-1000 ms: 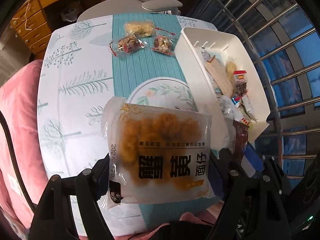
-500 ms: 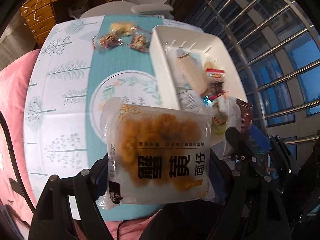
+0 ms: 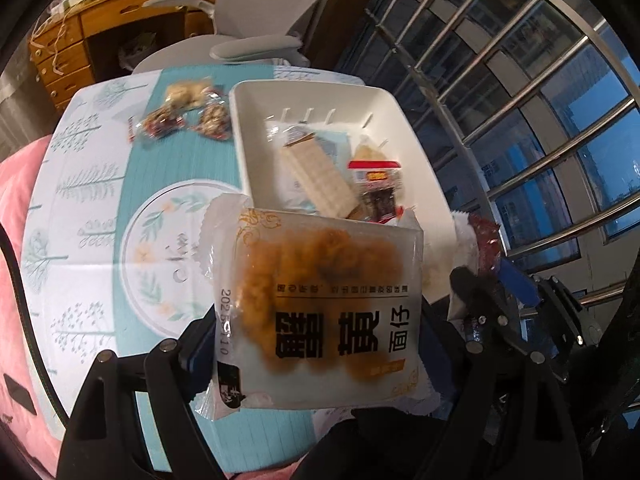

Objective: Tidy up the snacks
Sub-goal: 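Carry both held packets into the white tray and open both grippers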

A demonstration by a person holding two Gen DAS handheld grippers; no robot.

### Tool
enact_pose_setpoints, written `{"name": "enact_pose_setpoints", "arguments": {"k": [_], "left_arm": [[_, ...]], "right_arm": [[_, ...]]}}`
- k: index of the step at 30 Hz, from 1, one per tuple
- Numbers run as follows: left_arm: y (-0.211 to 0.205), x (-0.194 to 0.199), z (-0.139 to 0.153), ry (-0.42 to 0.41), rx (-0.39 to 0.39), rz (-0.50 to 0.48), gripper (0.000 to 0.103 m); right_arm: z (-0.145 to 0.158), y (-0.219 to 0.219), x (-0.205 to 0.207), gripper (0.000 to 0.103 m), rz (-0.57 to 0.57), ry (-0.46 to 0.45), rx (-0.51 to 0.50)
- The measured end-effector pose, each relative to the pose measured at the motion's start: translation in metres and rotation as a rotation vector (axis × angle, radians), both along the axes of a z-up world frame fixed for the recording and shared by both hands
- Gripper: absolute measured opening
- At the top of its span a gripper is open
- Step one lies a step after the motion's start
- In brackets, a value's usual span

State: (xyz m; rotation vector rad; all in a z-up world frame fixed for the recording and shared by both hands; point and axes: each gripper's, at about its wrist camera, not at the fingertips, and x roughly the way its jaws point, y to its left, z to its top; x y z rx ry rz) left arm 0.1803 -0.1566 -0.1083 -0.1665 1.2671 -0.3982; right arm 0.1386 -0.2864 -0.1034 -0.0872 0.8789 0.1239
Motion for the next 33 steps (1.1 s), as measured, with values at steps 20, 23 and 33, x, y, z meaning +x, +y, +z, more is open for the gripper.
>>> {"name": "enact_pose_setpoints", "arguments": {"k": [20,23,33], "left_arm": [[-0.037,0.022,0.005,-0.060,0.004,-0.034,0.094],[-0.030,0.019,0.001,-0.045,-0.001,-0.023,0.094],[0.006,-0.003,-0.018,0.009,0.023,0.025,0.094]], "right_arm": [[-0.025,-0.045,0.017,0.049,-0.075,0.143,0.107],[-0.030,-0.048,0.018,0.051,-0.097,0.164,0.141],[-0.042,-0.037,0.020,0.053,-0.125,0.227,0.216]]}}
